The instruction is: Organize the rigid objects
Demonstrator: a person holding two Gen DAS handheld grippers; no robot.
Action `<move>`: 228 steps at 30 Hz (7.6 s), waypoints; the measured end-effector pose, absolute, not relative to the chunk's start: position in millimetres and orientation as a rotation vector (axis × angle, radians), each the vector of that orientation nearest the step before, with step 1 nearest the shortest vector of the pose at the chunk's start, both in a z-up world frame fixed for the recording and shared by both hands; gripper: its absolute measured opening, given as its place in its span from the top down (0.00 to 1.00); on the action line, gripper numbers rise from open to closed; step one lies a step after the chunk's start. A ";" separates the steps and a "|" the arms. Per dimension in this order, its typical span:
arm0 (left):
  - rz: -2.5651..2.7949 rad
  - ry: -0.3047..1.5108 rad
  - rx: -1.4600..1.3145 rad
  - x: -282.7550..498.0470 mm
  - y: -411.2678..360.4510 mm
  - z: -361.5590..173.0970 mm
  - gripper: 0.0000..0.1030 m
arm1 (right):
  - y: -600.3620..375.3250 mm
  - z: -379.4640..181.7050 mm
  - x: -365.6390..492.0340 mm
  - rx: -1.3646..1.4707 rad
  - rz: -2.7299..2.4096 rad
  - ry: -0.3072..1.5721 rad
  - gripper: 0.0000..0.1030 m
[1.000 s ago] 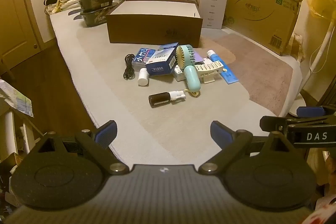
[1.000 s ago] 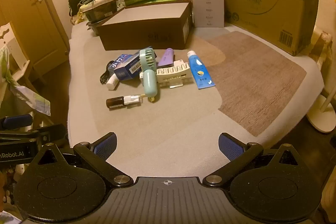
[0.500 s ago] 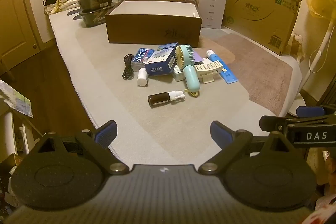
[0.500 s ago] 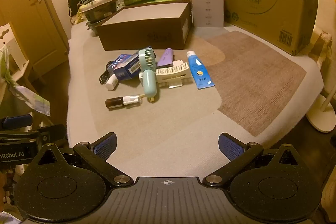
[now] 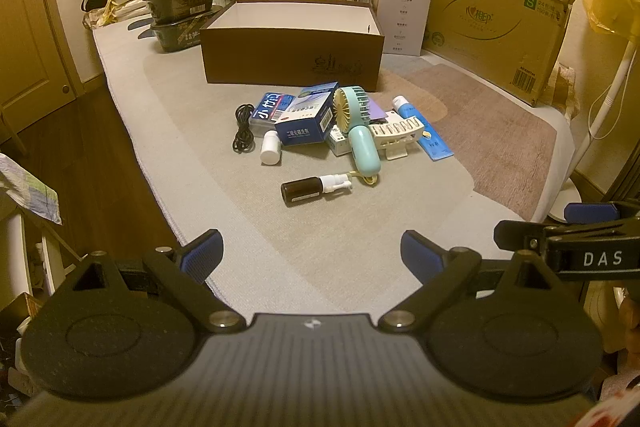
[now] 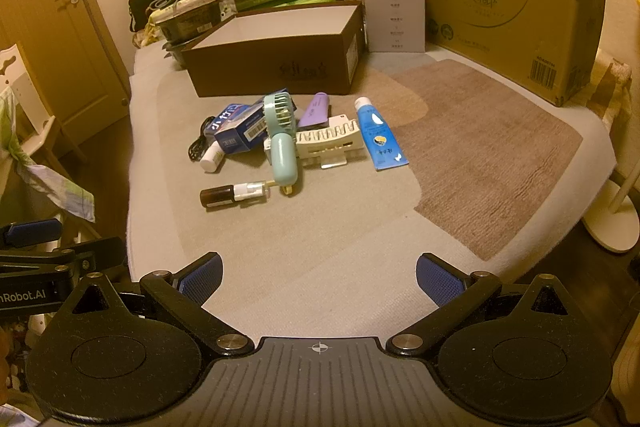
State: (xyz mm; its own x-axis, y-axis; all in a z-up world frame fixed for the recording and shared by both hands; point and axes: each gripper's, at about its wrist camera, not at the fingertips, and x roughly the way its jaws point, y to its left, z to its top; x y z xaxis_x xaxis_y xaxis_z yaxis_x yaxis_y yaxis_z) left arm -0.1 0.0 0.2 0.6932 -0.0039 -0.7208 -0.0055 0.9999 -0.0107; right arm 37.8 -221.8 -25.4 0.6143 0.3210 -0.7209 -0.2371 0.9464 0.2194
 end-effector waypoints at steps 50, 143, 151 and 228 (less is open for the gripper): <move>0.002 0.803 -0.013 1.3 -1.1 -1.1 0.08 | -220.0 -28.5 39.0 0.111 0.323 0.859 0.00; -0.299 0.932 0.242 170.3 -20.2 -126.6 0.70 | -211.8 -122.6 160.8 0.171 0.350 0.907 0.28; -0.325 0.896 0.257 165.4 -16.7 -131.0 0.79 | -206.5 -122.4 162.3 0.172 0.385 0.899 0.28; -0.045 0.766 -0.039 92.7 16.2 -49.0 0.80 | -176.1 -66.4 117.3 0.129 0.503 0.789 0.69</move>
